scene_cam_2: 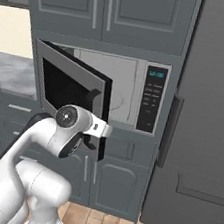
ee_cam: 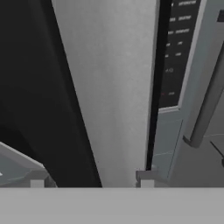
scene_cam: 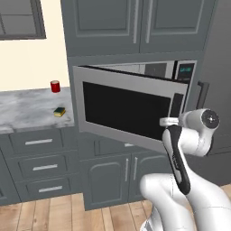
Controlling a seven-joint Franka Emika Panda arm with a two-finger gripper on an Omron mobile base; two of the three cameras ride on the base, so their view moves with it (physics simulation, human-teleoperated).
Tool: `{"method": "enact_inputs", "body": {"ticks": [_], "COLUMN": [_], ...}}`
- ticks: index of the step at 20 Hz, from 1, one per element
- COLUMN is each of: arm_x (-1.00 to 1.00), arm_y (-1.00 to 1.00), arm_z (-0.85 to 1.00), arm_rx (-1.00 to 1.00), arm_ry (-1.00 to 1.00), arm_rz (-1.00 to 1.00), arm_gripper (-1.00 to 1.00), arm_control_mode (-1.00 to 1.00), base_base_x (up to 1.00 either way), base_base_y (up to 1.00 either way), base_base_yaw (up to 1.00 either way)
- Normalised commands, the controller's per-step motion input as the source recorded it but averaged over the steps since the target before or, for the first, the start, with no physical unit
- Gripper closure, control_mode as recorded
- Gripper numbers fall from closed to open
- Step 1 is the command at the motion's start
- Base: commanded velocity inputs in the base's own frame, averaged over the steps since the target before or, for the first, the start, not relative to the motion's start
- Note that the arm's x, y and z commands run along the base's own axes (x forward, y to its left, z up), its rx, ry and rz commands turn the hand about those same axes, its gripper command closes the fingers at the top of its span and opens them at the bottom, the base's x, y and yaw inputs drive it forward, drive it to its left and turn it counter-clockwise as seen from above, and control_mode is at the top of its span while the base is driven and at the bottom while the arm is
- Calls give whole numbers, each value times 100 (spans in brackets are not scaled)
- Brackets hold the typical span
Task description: Place the sponge inside the microwave to prepare for sanitizing.
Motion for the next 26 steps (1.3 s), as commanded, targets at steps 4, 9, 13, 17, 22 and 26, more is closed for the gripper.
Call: {"method": "enact_inputs", "body": {"ticks": [4, 9, 13, 17, 22, 26], "arm_x": [-53, -54, -51, -38, -30, -39], "arm_y": [-42, -59, -50, -62, -54, -40], "arm_z": [1, 10, 12, 13, 2, 14], "arm_rx": [11, 24, 25, 12, 2, 16], "arm_ry": [0, 1, 0, 3, 0, -6], "arm_rz": [-1, -6, -7, -14, -13, 0], "arm_gripper": [-100, -100, -100, -100, -100, -100], "arm_control_mode": [-100, -100, -100, -100, -100, -100], "base_base_x": [0, 0, 0, 0, 0, 0], "base_base_y": [0, 0, 0, 0, 0, 0], "base_base_yaw": [0, 0, 0, 0, 0, 0]}}
